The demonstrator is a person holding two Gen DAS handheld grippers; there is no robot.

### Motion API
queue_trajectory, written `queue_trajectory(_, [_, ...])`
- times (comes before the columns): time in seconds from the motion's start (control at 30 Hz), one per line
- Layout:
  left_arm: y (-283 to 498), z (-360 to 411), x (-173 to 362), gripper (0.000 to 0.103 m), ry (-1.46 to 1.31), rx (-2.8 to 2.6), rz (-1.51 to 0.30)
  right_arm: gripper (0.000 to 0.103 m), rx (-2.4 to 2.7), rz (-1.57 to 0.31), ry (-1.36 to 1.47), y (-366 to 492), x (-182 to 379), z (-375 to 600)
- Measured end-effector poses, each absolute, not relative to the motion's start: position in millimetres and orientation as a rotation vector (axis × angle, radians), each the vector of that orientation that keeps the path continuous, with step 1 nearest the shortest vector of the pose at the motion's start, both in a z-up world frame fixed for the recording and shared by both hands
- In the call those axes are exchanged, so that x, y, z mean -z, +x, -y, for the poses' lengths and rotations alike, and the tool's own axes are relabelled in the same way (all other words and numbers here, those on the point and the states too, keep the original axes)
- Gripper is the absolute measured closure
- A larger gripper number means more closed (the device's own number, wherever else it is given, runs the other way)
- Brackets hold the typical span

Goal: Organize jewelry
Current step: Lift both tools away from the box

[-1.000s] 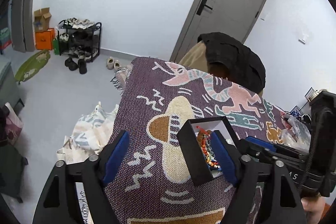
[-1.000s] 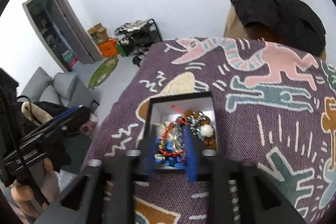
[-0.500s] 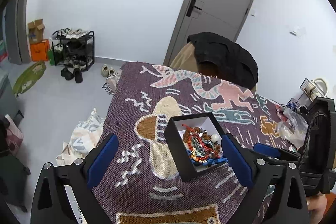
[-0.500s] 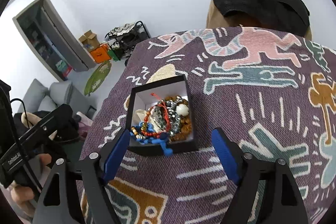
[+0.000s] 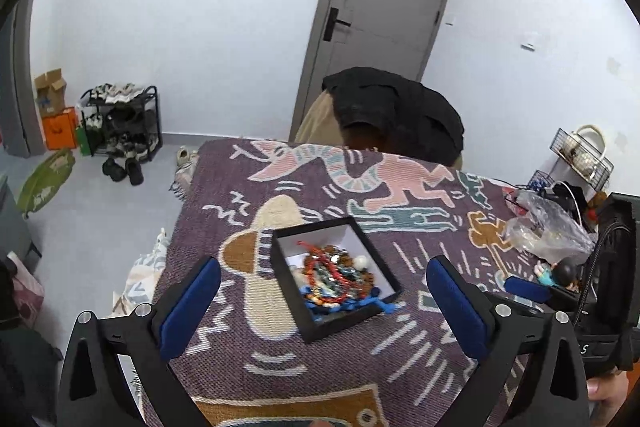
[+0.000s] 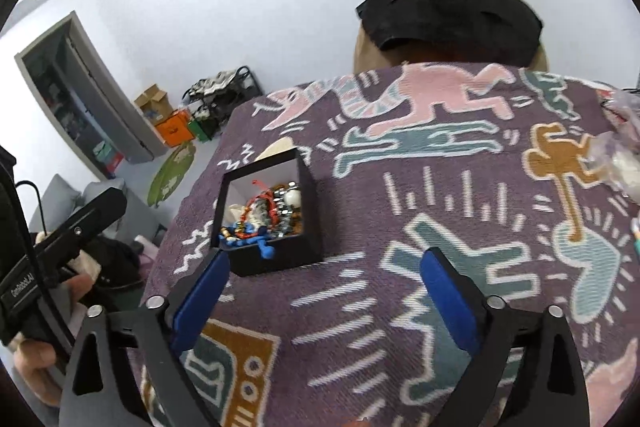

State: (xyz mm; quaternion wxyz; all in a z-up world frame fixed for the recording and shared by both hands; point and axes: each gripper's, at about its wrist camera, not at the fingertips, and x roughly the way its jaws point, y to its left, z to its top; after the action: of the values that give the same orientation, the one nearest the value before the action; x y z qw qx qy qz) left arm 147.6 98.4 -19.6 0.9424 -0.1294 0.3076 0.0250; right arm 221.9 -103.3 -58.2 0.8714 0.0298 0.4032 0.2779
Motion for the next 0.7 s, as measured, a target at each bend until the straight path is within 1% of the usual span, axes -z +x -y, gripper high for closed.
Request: queue_trajectory(0.7, [112.7, -37.4, -4.2, 0.0, -0.131, 0.005, -0.571, 0.0, -0.441, -0.72, 0.043, 174.5, 33.6, 183.9])
